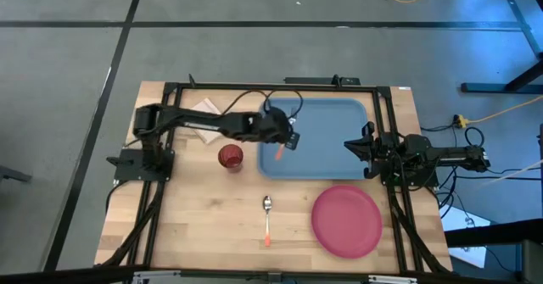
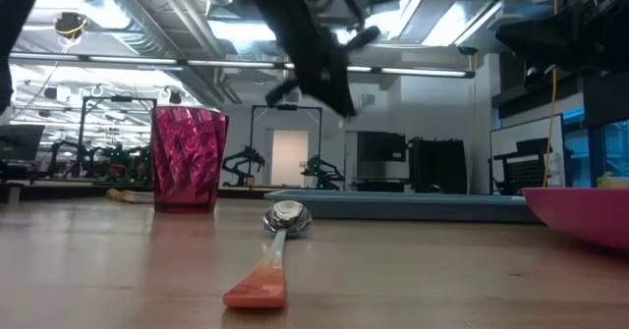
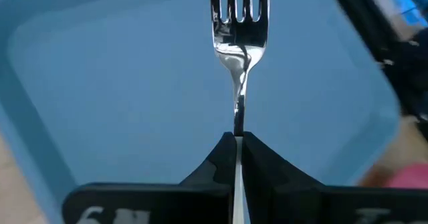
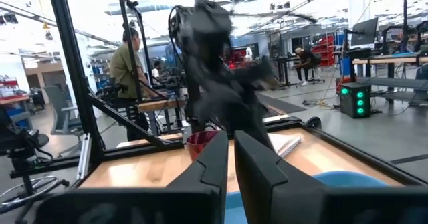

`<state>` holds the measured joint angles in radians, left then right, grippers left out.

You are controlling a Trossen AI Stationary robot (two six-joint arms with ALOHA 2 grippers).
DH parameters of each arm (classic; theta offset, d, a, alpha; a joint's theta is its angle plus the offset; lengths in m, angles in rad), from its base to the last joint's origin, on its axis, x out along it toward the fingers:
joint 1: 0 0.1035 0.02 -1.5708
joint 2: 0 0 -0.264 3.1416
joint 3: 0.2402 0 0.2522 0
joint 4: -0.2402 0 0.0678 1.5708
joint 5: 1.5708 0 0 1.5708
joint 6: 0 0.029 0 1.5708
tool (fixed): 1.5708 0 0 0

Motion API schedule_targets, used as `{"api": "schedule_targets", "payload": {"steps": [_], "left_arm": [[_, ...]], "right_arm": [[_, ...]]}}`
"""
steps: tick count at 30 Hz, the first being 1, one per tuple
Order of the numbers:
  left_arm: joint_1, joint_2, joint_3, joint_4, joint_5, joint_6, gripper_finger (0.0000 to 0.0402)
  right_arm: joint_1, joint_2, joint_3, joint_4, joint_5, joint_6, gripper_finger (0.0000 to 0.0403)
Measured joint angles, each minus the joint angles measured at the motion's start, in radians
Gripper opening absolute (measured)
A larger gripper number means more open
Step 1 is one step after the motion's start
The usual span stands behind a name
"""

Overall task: Pick and place plate/cup/fork/spoon on tray
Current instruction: Put the orange fork on the blue tray

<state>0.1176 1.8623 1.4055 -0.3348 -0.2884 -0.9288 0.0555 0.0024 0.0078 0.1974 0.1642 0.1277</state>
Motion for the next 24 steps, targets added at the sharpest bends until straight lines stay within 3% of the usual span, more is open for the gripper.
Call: {"api": "schedule_targets", "payload": {"steps": [12, 24], "left_arm": [[0.069, 0.144, 0.0, -0.012, 0.082, -0.244, 0.0004], [0.088, 0.177, 0.0, -0.06, 0.065, -0.292, 0.0006]], "right_arm": [[0.0, 0.0, 0.0, 0.0, -0.003, 0.003, 0.0033], [0.0, 0.0, 0.0, -0.009, -0.011, 0.003, 0.0033]]}}
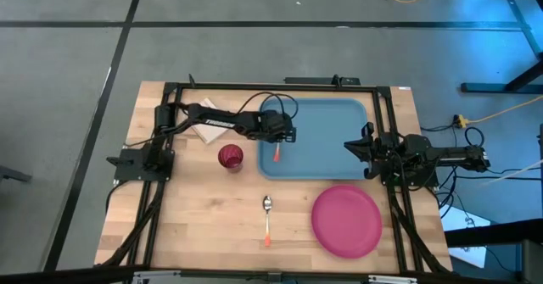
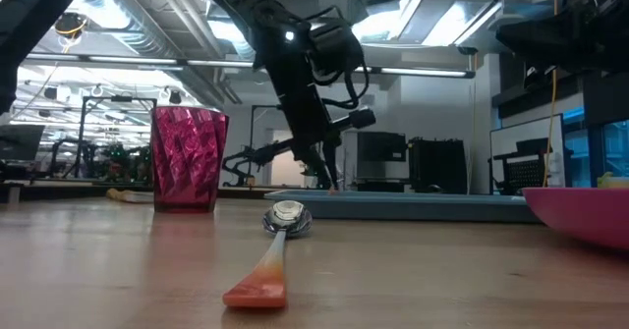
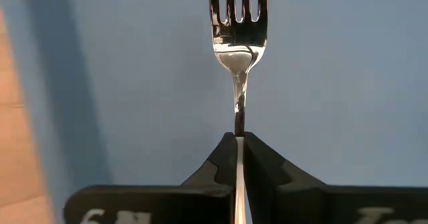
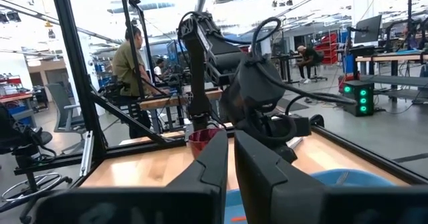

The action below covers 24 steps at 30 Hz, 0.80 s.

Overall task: Pick and place plate/cup/fork/spoon on tray
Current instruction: Put the orange fork on the blue tray, then put the red cup on the blue tray to the top right of the orange fork

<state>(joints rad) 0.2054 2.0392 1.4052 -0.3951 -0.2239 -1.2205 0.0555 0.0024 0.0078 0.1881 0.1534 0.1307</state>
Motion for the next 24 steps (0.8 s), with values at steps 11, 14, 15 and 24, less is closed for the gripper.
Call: {"api": "schedule_targets", "payload": {"steps": [11, 14, 15, 24], "left_arm": [[0.002, 0.0, 0.0, -0.012, -0.047, 0.06, 0.0027], [0.004, 0.0, 0.0, -0.013, -0.048, 0.022, 0.0026], [0.004, 0.0, 0.0, -0.013, -0.05, 0.018, 0.0027], [0.004, 0.0, 0.0, -0.016, -0.054, 0.017, 0.0064]], "right_arm": [[0.0, 0.0, 0.0, -0.003, -0.026, -0.001, 0.0033], [0.0, 0.0, 0.0, -0.003, -0.026, -0.001, 0.0033], [0.0, 0.0, 0.0, -0.003, -0.026, -0.001, 0.0033], [0.0, 0.0, 0.0, -0.038, -0.026, 0.0, 0.0033]]}}
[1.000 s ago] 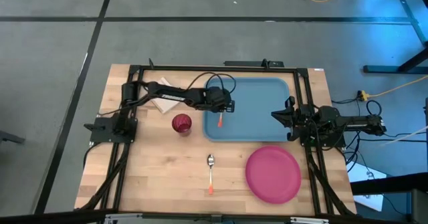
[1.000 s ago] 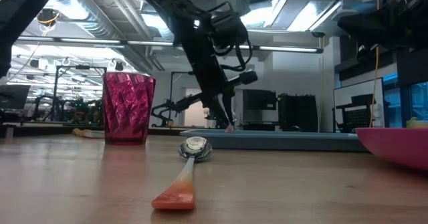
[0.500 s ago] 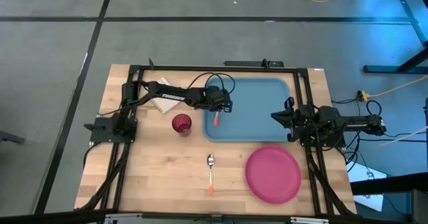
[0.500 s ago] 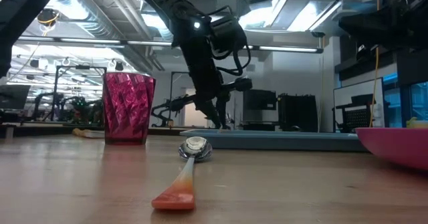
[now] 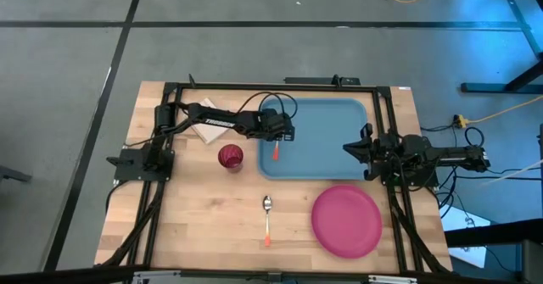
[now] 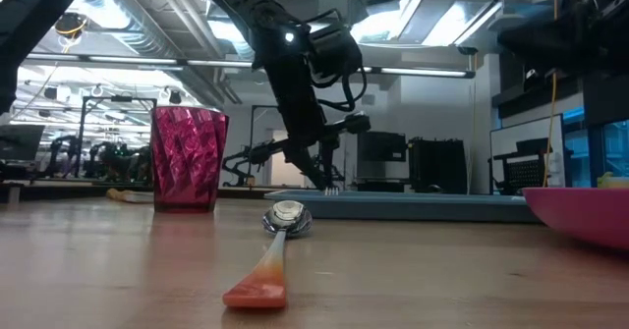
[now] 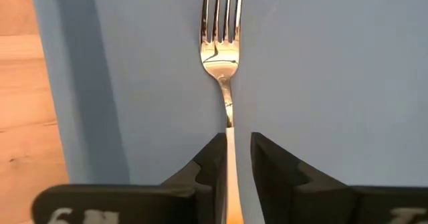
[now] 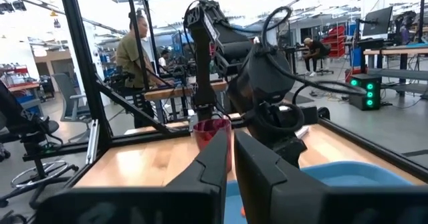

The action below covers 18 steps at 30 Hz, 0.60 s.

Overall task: Pick and place plate/cup/fork/spoon on tray
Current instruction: Put the red cup on the blue tray to the top right of the orange fork

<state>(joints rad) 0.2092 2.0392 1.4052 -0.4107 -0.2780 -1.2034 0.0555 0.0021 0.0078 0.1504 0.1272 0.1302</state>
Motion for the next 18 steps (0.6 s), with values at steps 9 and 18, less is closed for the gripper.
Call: {"api": "schedule_targets", "payload": {"steps": [9, 18], "left_arm": [[-0.002, -0.056, -0.001, 0.253, 0.229, 0.136, 0.0074], [-0.153, -0.184, 0.001, 0.501, 0.514, 0.416, 0.0065]], "right_arm": [[0.0, 0.0, 0.0, -0.004, 0.0, 0.0, 0.0033], [0.0, 0.001, 0.0, -0.008, 0.0, 0.0, 0.0033]]}}
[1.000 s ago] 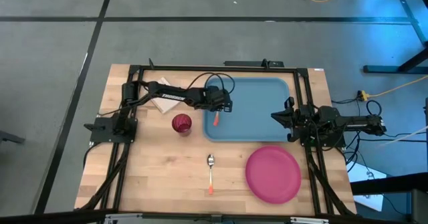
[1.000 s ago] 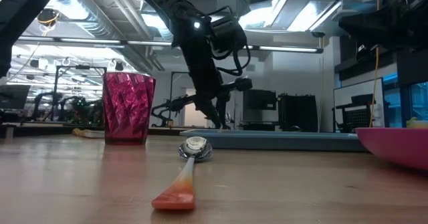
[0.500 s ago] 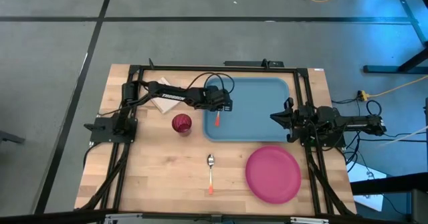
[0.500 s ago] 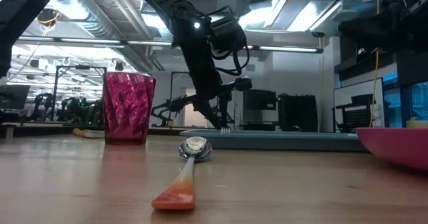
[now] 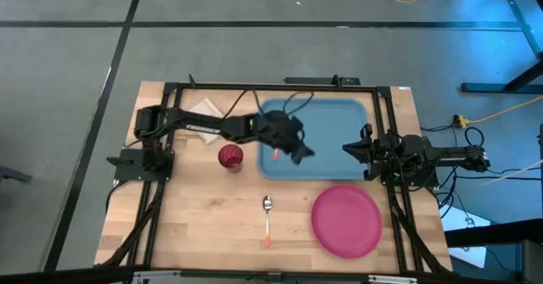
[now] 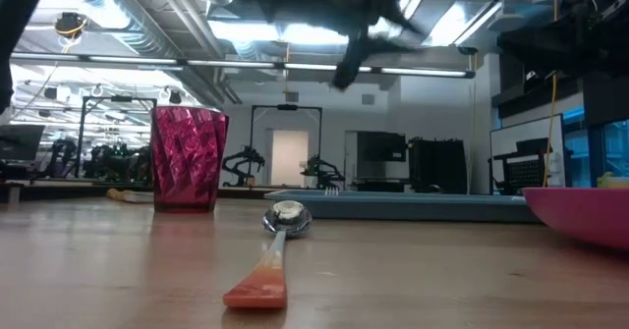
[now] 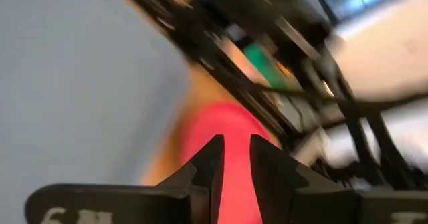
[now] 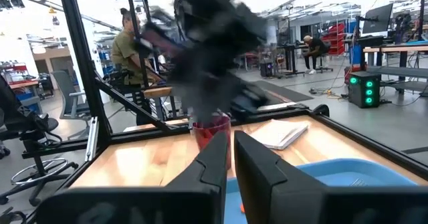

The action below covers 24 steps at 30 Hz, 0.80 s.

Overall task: Pick and place plate/cup/fork/spoon on tray
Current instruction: Put the red cup on the blue tray to the top right of the orange fork

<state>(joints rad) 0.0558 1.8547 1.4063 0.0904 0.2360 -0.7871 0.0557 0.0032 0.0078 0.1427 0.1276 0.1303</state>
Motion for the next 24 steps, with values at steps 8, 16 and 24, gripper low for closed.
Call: {"api": "schedule_targets", "payload": {"steps": [8, 16, 24], "left_arm": [[-0.206, -0.154, -0.001, -0.254, 0.041, 0.064, 0.0064], [-0.294, -0.305, -0.001, -0.788, -0.377, 0.157, 0.0064], [-0.287, -0.337, -0.001, -1.082, -0.714, 0.325, 0.0064]], "right_arm": [[0.0, 0.0, 0.0, 0.001, 0.001, -0.002, 0.0033], [0.0, 0.001, 0.0, 0.002, 0.002, -0.003, 0.0033], [0.0, 0.002, 0.0, 0.003, 0.003, -0.005, 0.0033]]}}
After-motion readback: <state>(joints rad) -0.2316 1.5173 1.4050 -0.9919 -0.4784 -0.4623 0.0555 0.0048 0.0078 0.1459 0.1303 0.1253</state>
